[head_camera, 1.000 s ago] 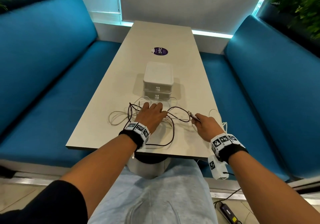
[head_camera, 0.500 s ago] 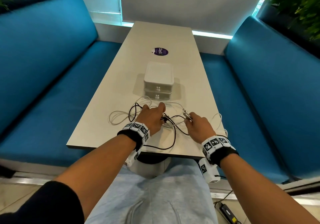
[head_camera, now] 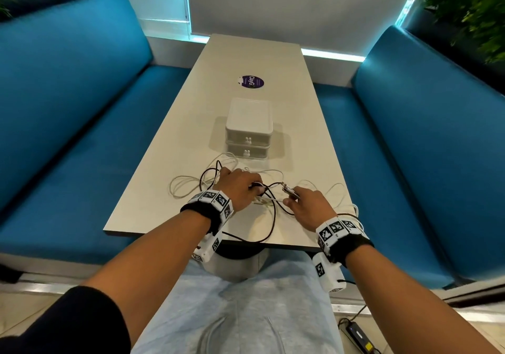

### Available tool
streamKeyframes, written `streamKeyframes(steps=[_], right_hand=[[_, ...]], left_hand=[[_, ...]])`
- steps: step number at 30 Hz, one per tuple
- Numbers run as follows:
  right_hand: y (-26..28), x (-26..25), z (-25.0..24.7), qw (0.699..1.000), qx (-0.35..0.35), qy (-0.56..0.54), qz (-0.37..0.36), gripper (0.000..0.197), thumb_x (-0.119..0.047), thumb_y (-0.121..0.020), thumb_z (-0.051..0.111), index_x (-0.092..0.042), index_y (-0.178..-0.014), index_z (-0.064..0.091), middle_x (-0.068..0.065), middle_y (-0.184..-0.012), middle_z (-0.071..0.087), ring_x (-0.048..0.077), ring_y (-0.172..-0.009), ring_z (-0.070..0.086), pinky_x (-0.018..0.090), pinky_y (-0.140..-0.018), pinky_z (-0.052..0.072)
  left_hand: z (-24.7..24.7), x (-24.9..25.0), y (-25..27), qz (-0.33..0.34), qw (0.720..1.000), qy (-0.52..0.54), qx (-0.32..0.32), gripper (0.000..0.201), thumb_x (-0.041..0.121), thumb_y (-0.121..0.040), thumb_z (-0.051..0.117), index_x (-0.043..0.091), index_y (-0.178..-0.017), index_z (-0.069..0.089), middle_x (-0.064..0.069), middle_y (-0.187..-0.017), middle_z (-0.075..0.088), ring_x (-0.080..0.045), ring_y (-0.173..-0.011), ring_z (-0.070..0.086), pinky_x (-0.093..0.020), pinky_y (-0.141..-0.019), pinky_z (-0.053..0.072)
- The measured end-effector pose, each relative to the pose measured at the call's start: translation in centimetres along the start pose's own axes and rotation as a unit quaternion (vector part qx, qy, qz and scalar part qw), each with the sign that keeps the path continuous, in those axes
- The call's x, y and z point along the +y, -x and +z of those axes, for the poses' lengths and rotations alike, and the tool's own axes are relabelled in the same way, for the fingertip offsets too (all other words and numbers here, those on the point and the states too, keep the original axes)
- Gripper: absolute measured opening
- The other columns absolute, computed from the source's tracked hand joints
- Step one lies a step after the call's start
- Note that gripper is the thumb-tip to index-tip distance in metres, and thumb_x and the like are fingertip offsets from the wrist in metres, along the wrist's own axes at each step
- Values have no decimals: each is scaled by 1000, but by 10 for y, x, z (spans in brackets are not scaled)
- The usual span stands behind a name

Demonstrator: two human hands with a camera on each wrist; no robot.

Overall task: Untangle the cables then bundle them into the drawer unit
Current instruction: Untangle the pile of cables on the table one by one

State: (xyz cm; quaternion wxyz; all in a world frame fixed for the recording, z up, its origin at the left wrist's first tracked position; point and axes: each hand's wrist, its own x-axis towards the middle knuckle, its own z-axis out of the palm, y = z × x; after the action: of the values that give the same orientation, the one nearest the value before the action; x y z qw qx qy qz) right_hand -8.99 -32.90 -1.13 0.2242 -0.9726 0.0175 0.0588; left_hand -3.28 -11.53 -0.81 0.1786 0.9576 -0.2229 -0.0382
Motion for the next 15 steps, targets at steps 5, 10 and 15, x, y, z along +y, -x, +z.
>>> streamKeyframes(steps=[5, 10, 15], right_hand=[[3, 6, 6, 999, -20, -4, 26, 24, -41, -94, 55, -17, -95, 60, 7, -86, 62, 26, -79, 56, 30, -65, 37], [1, 6, 10, 999, -18, -5, 27, 27, -42, -94, 55, -16, -98, 62, 7, -91, 65, 24, -79, 56, 30, -64, 37], [-1, 3, 10, 1000, -8, -12, 22, 26, -43, -92, 56, -18, -96, 61, 8, -92, 66, 26, -79, 57, 31, -64, 38]], left_hand=[[-1, -13, -2, -8, 1000, 10, 0, 30, 46, -99, 44, 29, -96, 69, 8, -80, 67, -18, -95, 58, -39, -91, 25], [3, -19, -5, 6, 1000, -14, -2, 31, 36, -101, 43, 23, -99, 71, -3, -98, 50, -27, -99, 53, -37, -85, 23], [6, -21, -8, 26, 999, -17, 43, 28, 24, -101, 45, 34, -118, 65, 4, -104, 53, -29, -97, 54, -38, -95, 34]])
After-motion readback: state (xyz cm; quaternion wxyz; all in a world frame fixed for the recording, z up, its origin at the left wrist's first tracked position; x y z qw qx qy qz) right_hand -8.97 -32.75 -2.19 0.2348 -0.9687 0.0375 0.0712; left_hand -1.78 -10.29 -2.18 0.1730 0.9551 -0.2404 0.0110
